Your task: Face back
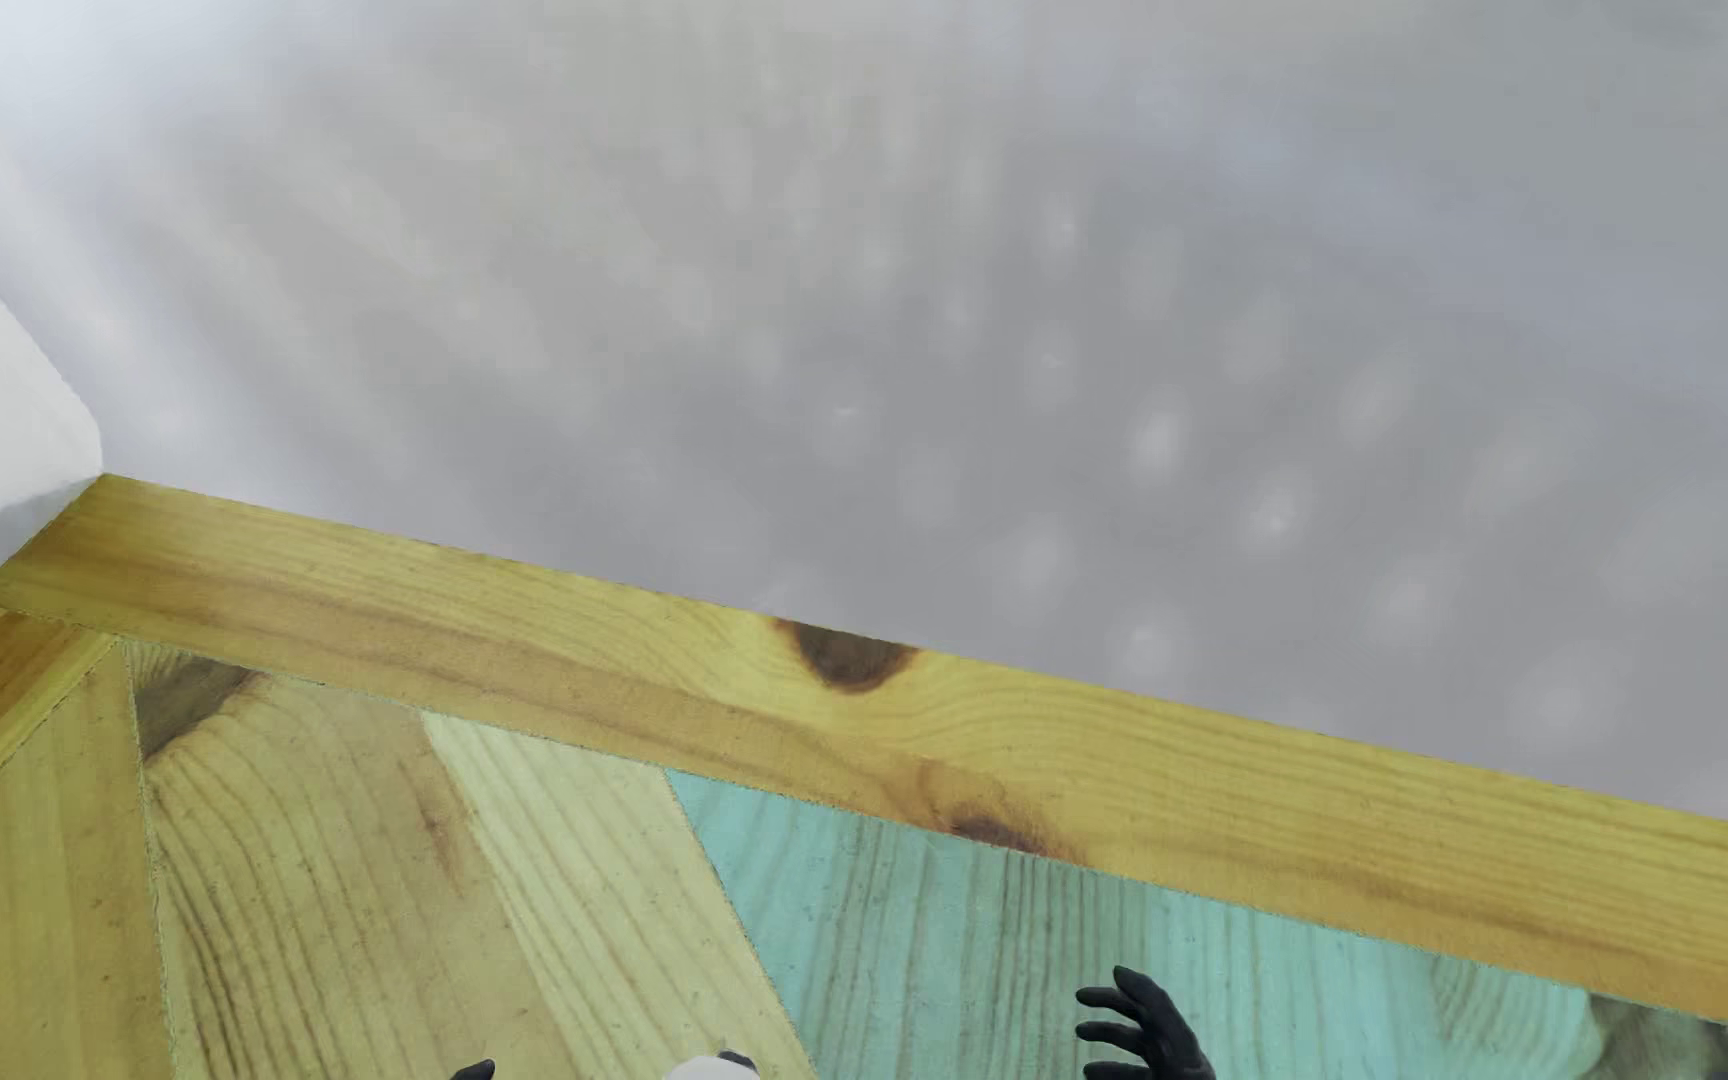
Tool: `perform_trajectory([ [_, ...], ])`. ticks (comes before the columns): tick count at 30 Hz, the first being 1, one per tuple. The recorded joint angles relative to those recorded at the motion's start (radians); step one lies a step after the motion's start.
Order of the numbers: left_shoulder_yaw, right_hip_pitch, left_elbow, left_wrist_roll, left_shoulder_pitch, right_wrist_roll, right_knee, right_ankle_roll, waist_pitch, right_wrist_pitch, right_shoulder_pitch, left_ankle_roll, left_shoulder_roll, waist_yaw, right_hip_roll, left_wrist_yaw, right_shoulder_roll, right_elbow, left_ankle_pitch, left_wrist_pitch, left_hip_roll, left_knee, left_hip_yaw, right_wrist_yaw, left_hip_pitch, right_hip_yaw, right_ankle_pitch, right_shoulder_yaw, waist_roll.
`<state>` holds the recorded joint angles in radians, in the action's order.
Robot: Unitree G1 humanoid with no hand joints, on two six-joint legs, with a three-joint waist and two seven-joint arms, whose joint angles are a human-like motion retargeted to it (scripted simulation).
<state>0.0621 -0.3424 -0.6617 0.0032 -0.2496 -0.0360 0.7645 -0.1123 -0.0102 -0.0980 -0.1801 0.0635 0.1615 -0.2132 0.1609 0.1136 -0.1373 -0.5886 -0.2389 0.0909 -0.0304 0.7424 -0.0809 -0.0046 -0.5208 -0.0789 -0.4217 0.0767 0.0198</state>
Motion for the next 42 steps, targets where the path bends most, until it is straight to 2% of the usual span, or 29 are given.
perform_trajectory([
  [3,-0.011,0.038,0.013,-0.009,-0.028,0.038,-0.046,0.003,0.013,0.112,0.017,-0.003,-0.001,-0.052,0.014,-0.039,-0.02,-0.018,0.054,-0.005,0.03,-0.088,-0.008,-0.025,0.023,-0.011,-0.004,-0.001,-0.028],
  [5,-0.018,0.056,-0.002,-0.034,-0.016,0.042,-0.014,0.009,-0.002,0.18,0.019,-0.001,0.022,-0.029,0.021,-0.036,-0.029,-0.004,0.031,0.003,-0.017,-0.058,0.047,-0.037,0.013,-0.035,-0.019,-0.005,-0.061],
  [7,0.002,-0.058,-0.008,-0.029,0.013,0.033,0.24,0.095,-0.034,0.199,0.013,-0.003,0.037,0.044,0.017,0.005,-0.027,-0.012,0.039,-0.016,0.013,-0.016,0.028,-0.037,-0.015,0.041,0.032,0.039,-0.059],
  [9,0.015,-0.083,0.005,-0.009,-0.011,0.015,0.237,0.246,-0.015,0.153,-0.085,0.011,0.04,0.056,-0.046,0.071,-0.045,-0.032,0.07,-0.076,0.048,-0.061,-0.022,0.018,-0.025,0.13,0.017,0.017,-0.029],
  [10,0.011,-0.001,0.011,-0.013,-0.031,-0.003,0.07,0.146,-0.006,0.124,-0.112,0.015,0.024,0.022,-0.047,0.102,-0.052,-0.096,0.063,-0.09,0.066,-0.086,-0.029,0.049,-0.019,0.149,-0.093,-0.023,-0.003],
  [11,0.004,0.064,0.025,-0.027,-0.035,-0.019,-0.016,0.019,-0.014,0.082,-0.108,0.019,-0.011,-0.015,-0.059,0.121,-0.077,-0.109,-0.049,-0.075,0.029,0.004,0.007,0.059,-0.029,0.113,-0.074,-0.04,-0.031],
  [12,0.004,0.044,0.006,-0.043,-0.014,-0.022,0.044,0.048,-0.025,0.031,-0.064,0.02,0.004,0.0,-0.055,0.117,-0.084,-0.027,-0.093,-0.053,0.007,0.039,0.058,0.054,-0.036,0.068,-0.076,-0.045,-0.039],
  [13,-0.021,0.022,0.008,-0.052,-0.034,-0.004,0.108,0.023,-0.032,0.015,-0.001,-0.007,0.02,0.02,-0.039,0.099,-0.048,-0.045,-0.057,-0.046,0.026,0.034,0.047,0.041,-0.04,0.055,-0.084,-0.018,-0.023],
  [14,-0.032,0.003,-0.023,-0.053,-0.033,0.027,0.186,0.072,-0.041,0.017,0.018,-0.037,0.012,0.03,-0.038,0.083,-0.031,-0.038,-0.034,-0.046,0.022,0.049,0.038,0.026,-0.044,0.031,-0.068,0.033,-0.033],
  [16,-0.006,-0.135,-0.056,-0.034,-0.007,0.065,0.424,0.125,-0.047,0.046,0.004,-0.01,0.022,0.046,-0.051,0.071,-0.048,-0.027,0.04,-0.055,0.053,0.008,-0.002,0.031,-0.034,0.072,0.145,0.051,-0.027],
  [17,-0.016,-0.167,-0.045,-0.026,-0.017,0.061,0.378,0.152,-0.026,0.067,-0.035,-0.007,0.017,0.036,-0.07,0.074,-0.062,-0.021,0.069,-0.076,0.077,-0.035,-0.018,0.048,-0.036,0.122,0.119,0.016,-0.001],
  [18,0.01,-0.127,-0.003,-0.03,-0.027,0.042,0.147,0.203,-0.009,0.099,-0.071,0.004,0.017,0.001,-0.073,0.078,-0.081,-0.071,0.097,-0.084,0.108,-0.086,-0.029,0.065,-0.031,0.155,-0.063,-0.041,0.034],
  [19,0.026,-0.071,0.018,-0.04,-0.023,0.016,0.069,0.03,-0.003,0.122,-0.096,0.022,0.001,-0.035,-0.06,0.075,-0.104,-0.112,-0.008,-0.08,0.062,-0.036,0.008,0.061,-0.046,0.106,-0.022,-0.076,0.011],
  [21,-0.025,-0.023,0.053,-0.041,-0.035,0.006,0.023,0.056,0.019,0.132,-0.099,0.064,0.019,-0.049,-0.036,0.036,-0.119,-0.053,-0.198,-0.078,-0.005,0.205,0.1,0.045,-0.084,0.019,-0.015,-0.065,-0.025],
  [23,-0.029,-0.005,0.014,-0.016,-0.001,0.043,0.081,0.053,0.024,0.143,-0.076,0.104,0.041,0.0,-0.01,-0.006,-0.055,0.009,-0.212,-0.058,-0.035,0.186,0.106,0.04,-0.004,-0.044,-0.044,-0.017,-0.071],
  [24,-0.024,-0.038,-0.007,-0.013,-0.001,0.066,0.185,0.061,0.012,0.148,-0.056,0.083,0.056,0.056,0.005,-0.014,-0.011,0.012,-0.107,-0.062,-0.028,0.119,0.107,0.056,0.017,-0.023,-0.056,0.011,-0.071],
  [25,-0.026,-0.07,-0.02,-0.018,-0.01,0.082,0.26,0.043,0.005,0.142,-0.042,-0.014,0.053,0.086,-0.012,-0.007,-0.031,-0.007,-0.104,-0.074,-0.01,0.125,0.092,0.076,0.012,0.025,-0.027,0.072,-0.073],
  [26,-0.012,-0.104,-0.019,-0.027,-0.009,0.084,0.295,0.1,0.019,0.134,-0.068,-0.047,0.052,0.083,-0.037,0.01,-0.04,-0.036,-0.083,-0.078,0.023,0.107,0.066,0.099,-0.006,0.087,-0.008,0.052,-0.054],
  [27,-0.013,-0.064,0.006,-0.037,-0.012,0.066,0.171,0.182,0.027,0.118,-0.104,-0.001,0.042,0.041,-0.057,0.03,-0.055,-0.081,-0.067,-0.078,0.059,0.064,0.041,0.113,-0.006,0.154,-0.099,0.009,-0.017],
  [28,-0.029,-0.012,0.013,-0.04,-0.01,0.039,0.084,0.001,0.026,0.084,-0.112,0.018,0.001,-0.014,-0.043,0.047,-0.081,-0.101,-0.149,-0.072,0.035,0.107,0.045,0.106,-0.008,0.115,-0.082,-0.047,-0.033],
  [30,-0.013,0.034,0.048,-0.031,-0.029,0.002,0.041,0.011,0.02,0.021,-0.066,0.057,0.004,-0.031,-0.013,0.038,-0.089,-0.067,-0.232,-0.037,-0.016,0.214,0.1,0.053,0.002,0.033,-0.074,-0.039,-0.047],
  [32,-0.056,-0.01,-0.037,-0.005,-0.002,0.02,0.209,0.045,-0.017,0.009,0.026,0.056,0.034,0.032,0.006,0.008,-0.019,-0.02,-0.166,-0.035,-0.056,0.162,0.109,0.006,0.04,-0.005,-0.036,0.052,-0.071],
  [33,-0.049,-0.115,-0.07,0.002,-0.001,0.03,0.365,0.102,-0.016,0.023,0.015,-0.056,0.066,0.064,0.002,0.009,0.009,0.025,-0.153,-0.059,-0.024,0.157,0.091,0.009,0.017,0.039,0.084,0.065,-0.056],
  [34,-0.039,-0.169,-0.054,0.0,-0.011,0.028,0.385,0.146,-0.009,0.06,-0.045,-0.043,0.083,0.074,-0.024,0.022,-0.011,0.005,-0.131,-0.078,0.002,0.124,0.068,0.041,0.018,0.096,0.123,0.056,-0.031],
  [36,-0.004,-0.206,-0.027,-0.029,0.001,0.005,0.223,0.173,-0.01,0.103,-0.101,-0.028,0.073,0.084,-0.066,0.063,-0.071,-0.069,-0.074,-0.086,0.039,0.034,0.016,0.105,0.038,0.142,-0.032,-0.034,0.02],
  [37,-0.004,-0.179,-0.016,-0.047,0.008,-0.01,0.098,0.158,-0.017,0.098,-0.096,-0.018,0.046,0.065,-0.079,0.082,-0.09,-0.078,-0.049,-0.085,0.055,-0.008,-0.008,0.104,0.051,0.152,-0.076,-0.047,0.051],
  [38,-0.003,-0.129,0.002,-0.062,0.001,-0.021,0.01,0.007,-0.029,0.087,-0.068,-0.006,-0.005,0.046,-0.086,0.098,-0.095,-0.088,-0.035,-0.079,0.051,-0.026,-0.025,0.083,0.061,0.154,0.02,-0.04,0.059],
  [39,0.005,-0.103,-0.005,-0.071,-0.01,-0.025,-0.034,0.028,-0.03,0.074,-0.025,0.005,-0.037,0.023,-0.088,0.098,-0.094,-0.08,-0.065,-0.072,0.015,0.018,-0.006,0.054,0.042,0.112,0.122,-0.033,0.04],
  [42,-0.017,-0.062,-0.016,-0.028,-0.025,0.02,0.003,0.021,-0.01,0.086,0.012,0.005,0.039,0.0,-0.035,0.002,-0.045,-0.018,-0.09,-0.035,-0.036,0.071,0.058,0.021,0.031,0.01,0.066,-0.015,-0.018],
])
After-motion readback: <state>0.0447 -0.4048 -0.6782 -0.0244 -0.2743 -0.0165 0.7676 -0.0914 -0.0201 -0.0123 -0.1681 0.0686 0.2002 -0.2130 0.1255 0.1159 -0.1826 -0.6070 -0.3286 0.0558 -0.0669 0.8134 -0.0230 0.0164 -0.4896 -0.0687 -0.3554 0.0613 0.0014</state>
